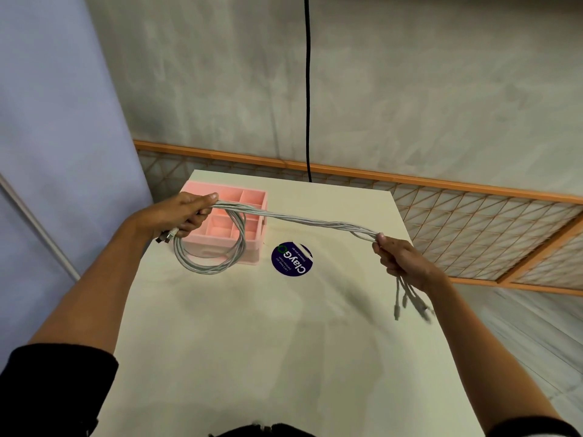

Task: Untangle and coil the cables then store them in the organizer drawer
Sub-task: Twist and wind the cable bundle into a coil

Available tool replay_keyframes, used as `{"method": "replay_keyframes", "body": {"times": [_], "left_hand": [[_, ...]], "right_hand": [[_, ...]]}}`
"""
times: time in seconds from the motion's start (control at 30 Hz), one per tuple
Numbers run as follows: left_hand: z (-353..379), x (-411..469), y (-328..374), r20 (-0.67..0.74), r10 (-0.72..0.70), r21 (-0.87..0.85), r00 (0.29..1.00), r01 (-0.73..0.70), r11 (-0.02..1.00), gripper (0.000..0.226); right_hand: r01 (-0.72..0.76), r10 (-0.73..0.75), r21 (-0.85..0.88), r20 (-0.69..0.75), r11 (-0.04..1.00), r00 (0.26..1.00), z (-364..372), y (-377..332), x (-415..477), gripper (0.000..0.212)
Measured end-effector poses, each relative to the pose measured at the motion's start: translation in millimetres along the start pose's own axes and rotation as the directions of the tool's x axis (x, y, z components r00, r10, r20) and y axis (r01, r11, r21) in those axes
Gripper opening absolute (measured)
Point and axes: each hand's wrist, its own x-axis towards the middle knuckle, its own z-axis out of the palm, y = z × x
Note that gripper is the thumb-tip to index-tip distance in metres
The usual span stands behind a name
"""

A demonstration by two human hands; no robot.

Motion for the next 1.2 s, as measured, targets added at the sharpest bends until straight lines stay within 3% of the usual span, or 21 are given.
{"method": "replay_keyframes", "body": {"times": [0.17, 0.3, 0.37, 0.47, 0.67, 0.87, 1.03, 1.2], "left_hand": [[-0.2, -4.8, -2.5, 0.066, -0.018, -0.09, 0.998, 0.023, 0.996, 0.07], [15.4, -2.1, -3.1, 0.182, -0.013, -0.22, 0.983, 0.053, 0.974, 0.06], [26.8, 1.2, -4.5, 0.251, 0.021, -0.323, 0.968, 0.064, 0.944, 0.054], [44.7, 3.7, -4.6, 0.333, 0.077, -0.45, 0.94, 0.086, 0.889, 0.052], [78.7, 4.2, 3.0, 0.466, 0.14, -0.559, 0.874, 0.168, 0.812, 0.049], [101.9, 2.2, 16.9, 0.529, 0.166, -0.499, 0.833, 0.147, 0.854, 0.045], [101.0, 2.9, 27.4, 0.494, 0.153, -0.451, 0.856, 0.101, 0.887, 0.044], [95.3, 2.6, 31.2, 0.48, 0.125, -0.372, 0.868, 0.072, 0.926, 0.046]], "right_hand": [[-0.027, 0.009, 0.304, 0.06, 0.952, 0.998, -5.5, -2.9, -3.2, 0.063], [0.114, -0.063, 0.536, -0.114, 0.837, 0.992, 5.1, -20.4, 5.0, 0.057], [0.21, -0.042, 0.55, -0.303, 0.808, 0.952, 14.9, -33.9, 13.0, 0.049], [0.327, 0.008, 0.502, -0.555, 0.801, 0.832, 34.3, -49.1, 23.3, 0.03], [0.341, 0.134, 0.546, -0.654, 0.765, 0.744, 77.4, -65.3, 40.6, 0.04], [0.279, 0.278, 0.724, -0.547, 0.631, 0.79, 110.1, -84.8, 49.5, 0.017], [0.067, 0.335, 0.789, -0.334, 0.611, 0.881, 123.3, -89.7, 50.4, 0.039], [-0.234, 0.383, 0.774, -0.012, 0.588, 0.924, 132.2, -86.6, 49.9, 0.047]]}}
